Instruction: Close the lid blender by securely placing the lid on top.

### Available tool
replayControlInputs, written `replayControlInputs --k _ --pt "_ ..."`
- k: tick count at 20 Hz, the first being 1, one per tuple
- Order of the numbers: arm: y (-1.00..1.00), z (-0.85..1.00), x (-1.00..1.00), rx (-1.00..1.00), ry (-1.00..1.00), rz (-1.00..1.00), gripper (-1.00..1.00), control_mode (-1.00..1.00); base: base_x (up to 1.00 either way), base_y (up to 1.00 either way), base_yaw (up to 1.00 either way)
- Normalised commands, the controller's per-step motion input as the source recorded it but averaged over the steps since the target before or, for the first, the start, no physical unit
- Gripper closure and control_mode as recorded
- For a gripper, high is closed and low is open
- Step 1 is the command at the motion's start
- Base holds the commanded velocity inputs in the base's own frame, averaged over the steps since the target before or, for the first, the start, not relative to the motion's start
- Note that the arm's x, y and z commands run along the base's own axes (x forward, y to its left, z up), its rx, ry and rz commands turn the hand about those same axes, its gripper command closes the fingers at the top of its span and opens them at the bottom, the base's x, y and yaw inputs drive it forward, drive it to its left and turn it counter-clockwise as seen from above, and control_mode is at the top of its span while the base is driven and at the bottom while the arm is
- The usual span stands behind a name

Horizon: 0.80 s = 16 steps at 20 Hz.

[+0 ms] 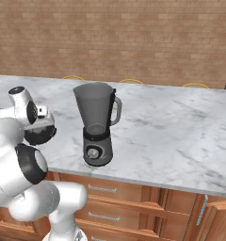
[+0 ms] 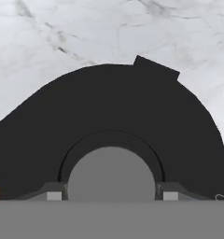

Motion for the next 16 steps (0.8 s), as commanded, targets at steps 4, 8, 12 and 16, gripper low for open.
replayControlInputs --k 4,8,12,16 --pt "-0.14 1.00 -0.09 0.00 -0.14 0.00 1.00 -1.00 0.00 0.00 0.00" --pt "-0.13 1.00 -0.01 0.00 -0.12 0.00 1.00 -1.00 0.00 0.00 0.00" --pt "-0.22 1.00 0.00 0.00 -0.11 0.00 1.00 -1.00 0.00 0.00 0.00" --pt "-0.36 0.84 0.00 0.00 -0.12 0.00 1.00 -1.00 0.00 0.00 0.00"
